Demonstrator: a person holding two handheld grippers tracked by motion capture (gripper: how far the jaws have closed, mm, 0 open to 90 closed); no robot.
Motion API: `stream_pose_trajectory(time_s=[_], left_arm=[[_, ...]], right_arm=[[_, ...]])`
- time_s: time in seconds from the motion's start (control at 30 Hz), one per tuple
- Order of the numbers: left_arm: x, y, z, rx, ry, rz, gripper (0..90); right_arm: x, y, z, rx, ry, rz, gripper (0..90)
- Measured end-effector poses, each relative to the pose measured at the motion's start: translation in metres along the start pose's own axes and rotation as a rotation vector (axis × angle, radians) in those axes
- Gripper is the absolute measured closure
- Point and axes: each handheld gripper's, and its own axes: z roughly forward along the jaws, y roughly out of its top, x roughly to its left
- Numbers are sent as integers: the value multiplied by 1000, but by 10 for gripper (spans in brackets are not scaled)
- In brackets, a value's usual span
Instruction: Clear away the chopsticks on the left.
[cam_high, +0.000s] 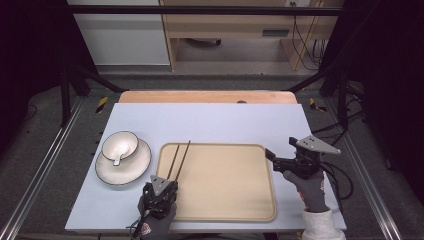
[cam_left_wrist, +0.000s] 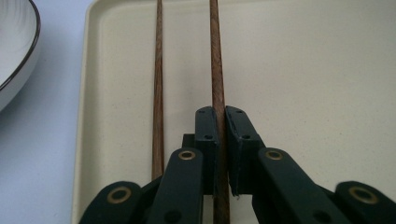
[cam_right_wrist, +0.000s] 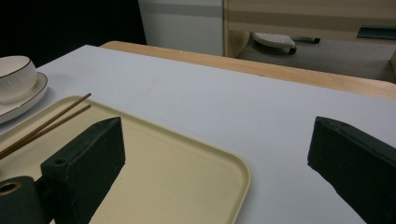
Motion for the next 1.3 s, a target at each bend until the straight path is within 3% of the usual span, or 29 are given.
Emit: stream_pose_trajectory(time_s=[0.47, 0.93, 1.13, 1.3], left_arm=[[1, -2, 1, 34, 21, 2, 837], [0, 5, 3, 75, 17, 38, 825], [1, 16, -4, 41, -3, 62, 782], [10, 33, -16, -27, -62, 67, 687]], right_arm=[[0, 0, 1, 3, -1, -7, 41], [0, 0, 0, 1, 0, 0, 41], [-1, 0, -1, 1, -3, -2, 41], [-1, 1, -2, -5, -3, 1, 41]])
